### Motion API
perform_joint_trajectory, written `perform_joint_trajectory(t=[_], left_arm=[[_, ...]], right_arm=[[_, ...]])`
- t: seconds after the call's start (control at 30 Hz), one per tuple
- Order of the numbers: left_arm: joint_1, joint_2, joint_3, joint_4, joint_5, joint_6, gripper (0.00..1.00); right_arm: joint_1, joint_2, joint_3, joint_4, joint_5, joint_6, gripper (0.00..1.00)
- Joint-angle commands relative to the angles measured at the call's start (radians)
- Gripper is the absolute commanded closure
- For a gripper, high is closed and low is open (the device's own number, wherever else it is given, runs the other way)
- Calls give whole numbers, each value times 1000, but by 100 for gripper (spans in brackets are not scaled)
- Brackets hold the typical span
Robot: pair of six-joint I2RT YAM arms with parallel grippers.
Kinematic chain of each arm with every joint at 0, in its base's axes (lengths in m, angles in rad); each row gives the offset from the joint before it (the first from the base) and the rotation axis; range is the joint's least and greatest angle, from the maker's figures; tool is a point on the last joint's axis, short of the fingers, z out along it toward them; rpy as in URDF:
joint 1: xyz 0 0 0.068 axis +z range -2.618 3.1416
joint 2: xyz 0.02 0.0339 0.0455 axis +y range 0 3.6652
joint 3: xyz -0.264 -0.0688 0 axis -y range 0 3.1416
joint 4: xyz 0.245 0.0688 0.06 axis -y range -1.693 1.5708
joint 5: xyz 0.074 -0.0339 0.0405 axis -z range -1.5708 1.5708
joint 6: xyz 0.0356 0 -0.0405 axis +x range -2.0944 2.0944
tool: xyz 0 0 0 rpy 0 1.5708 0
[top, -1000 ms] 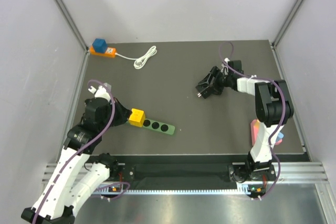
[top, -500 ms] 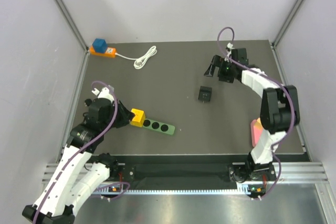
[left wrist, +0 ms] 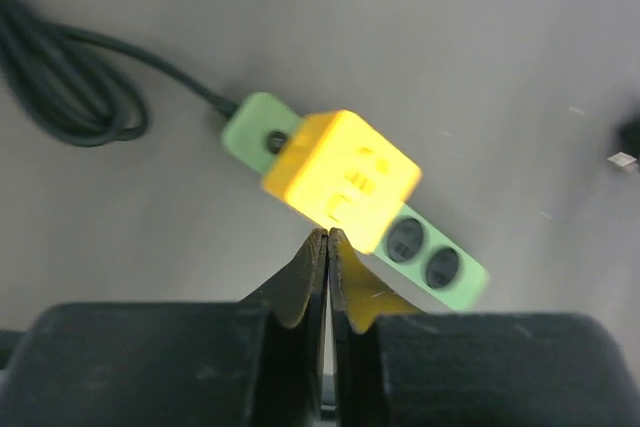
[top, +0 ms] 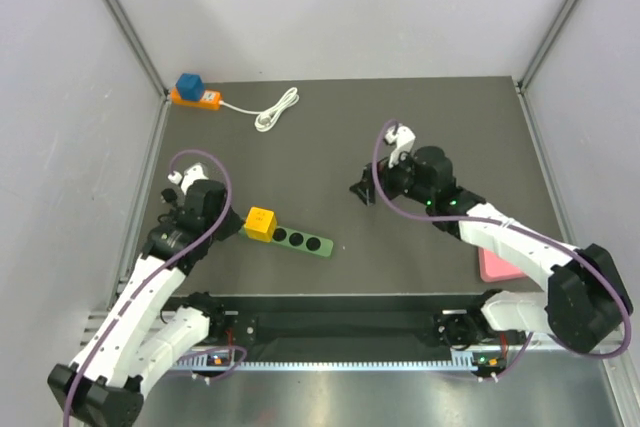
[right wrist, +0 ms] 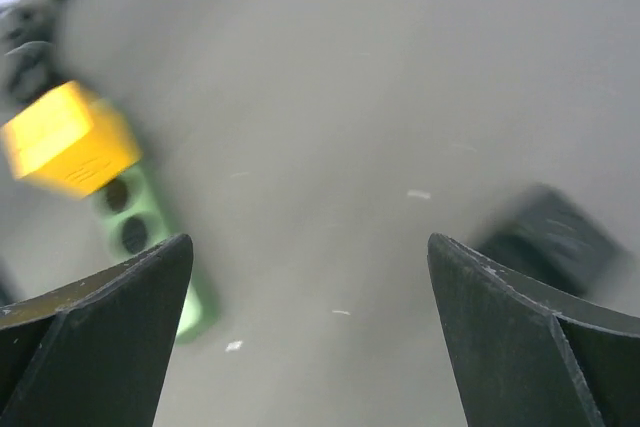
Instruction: Pull the plug off the socket
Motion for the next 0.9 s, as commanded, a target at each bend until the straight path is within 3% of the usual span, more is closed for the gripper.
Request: perform_joint_trajectory(t=[0.0,0.1,0.4,0.6,0.87], left_arm=[[28,65,36,-13,-102,-40,96],[106,113,30,25,-44,-40,100],[439,183,-123,247,353,12,100],[484,234,-183,367,495,35,100],[486,298,-231,413,481,28,100]], right_arm=[[124,23,13,209,-143,-50,0],[233,103,56,230,-141,-59,0],[436,325,243,152,-63,-96,0],[488,431,342,106,-54,-123,1],[531,552,484,66,-29,-166,2]])
